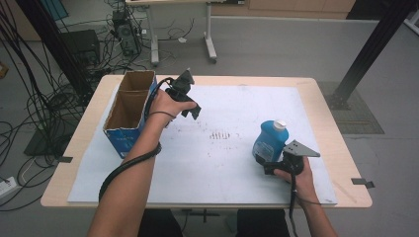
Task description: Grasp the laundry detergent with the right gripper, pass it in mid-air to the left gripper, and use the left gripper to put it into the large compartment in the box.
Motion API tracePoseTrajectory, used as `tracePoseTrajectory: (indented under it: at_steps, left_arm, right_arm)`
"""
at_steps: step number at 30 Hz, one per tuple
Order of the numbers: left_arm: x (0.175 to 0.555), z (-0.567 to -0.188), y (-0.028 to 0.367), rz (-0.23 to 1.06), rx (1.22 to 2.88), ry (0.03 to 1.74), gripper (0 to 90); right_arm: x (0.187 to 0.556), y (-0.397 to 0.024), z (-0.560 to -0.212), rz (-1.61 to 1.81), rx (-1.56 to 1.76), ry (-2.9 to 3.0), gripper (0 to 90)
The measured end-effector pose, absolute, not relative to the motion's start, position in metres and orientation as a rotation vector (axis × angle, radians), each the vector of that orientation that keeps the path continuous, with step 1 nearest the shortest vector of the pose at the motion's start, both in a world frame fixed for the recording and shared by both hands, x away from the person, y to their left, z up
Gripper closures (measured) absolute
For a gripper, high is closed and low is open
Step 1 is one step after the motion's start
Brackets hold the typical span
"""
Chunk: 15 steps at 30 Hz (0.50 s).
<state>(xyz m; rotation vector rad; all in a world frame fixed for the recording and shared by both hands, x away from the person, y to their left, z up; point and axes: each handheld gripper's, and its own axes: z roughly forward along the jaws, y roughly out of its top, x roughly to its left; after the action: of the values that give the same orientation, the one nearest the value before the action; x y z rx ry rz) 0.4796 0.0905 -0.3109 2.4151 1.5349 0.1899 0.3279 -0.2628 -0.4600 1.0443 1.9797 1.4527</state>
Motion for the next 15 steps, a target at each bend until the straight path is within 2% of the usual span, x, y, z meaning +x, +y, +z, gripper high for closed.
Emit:
tracePoseTrajectory:
  at_steps: [15]
  left_arm:
    - [0.4791, -0.3078, 0.0894, 0.198, 2.412, 1.532, 11.0]
  right_arm:
    - [0.3277, -0.2627, -0.4598, 1.453, 1.047, 1.980, 3.6]
